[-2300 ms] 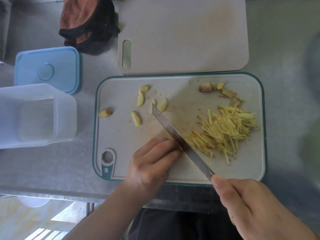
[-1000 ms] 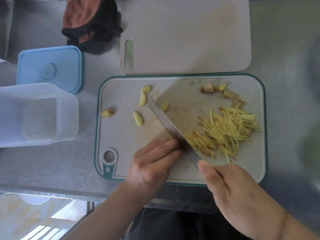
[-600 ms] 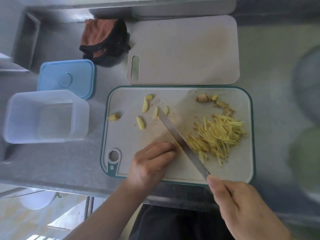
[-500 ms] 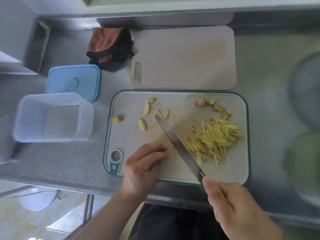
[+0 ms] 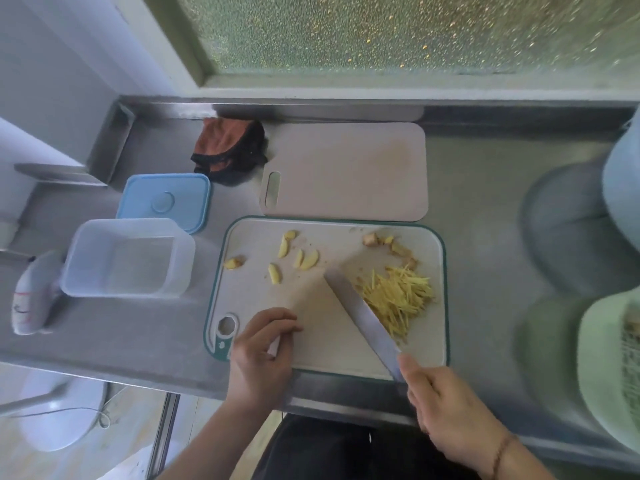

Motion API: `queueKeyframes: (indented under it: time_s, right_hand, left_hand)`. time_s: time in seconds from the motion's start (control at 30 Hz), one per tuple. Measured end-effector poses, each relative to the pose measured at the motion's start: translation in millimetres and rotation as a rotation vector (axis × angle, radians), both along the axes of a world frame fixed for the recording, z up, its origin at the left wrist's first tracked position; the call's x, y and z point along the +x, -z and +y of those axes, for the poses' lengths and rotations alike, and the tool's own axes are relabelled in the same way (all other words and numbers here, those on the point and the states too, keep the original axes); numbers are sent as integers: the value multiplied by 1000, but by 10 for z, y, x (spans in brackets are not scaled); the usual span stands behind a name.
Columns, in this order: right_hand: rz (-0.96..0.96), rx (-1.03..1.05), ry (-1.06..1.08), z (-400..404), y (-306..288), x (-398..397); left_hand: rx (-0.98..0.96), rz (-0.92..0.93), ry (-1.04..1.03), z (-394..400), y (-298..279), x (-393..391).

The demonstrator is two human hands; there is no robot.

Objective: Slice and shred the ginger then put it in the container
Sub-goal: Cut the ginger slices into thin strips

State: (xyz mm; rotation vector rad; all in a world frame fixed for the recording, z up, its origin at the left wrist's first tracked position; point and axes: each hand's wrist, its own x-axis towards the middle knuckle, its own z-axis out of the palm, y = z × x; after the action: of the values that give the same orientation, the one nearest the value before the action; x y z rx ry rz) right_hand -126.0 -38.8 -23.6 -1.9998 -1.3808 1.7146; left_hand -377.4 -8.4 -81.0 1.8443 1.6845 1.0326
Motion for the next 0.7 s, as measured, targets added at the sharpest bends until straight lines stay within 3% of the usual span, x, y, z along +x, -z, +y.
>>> queueKeyframes:
  time_s: [0.2,0.27,0.37,0.5,0.7]
  right_hand:
    - [-24,14,24,26,-75,138]
    - [-41,40,-49,22,-156,127]
    - [-173,107,-250,30,-324,138]
    - [-418,224,-479,77,-457,192]
    - [-483,279,-655,113,-490,302]
  left_hand:
    - [110,15,37,133,-173,304]
    - [218,-16,71,152,-366,354]
    - [364,43,283,168,-693,416]
    - [181,271,476,192,-779,575]
    - [-128,512,514,247,-726,858]
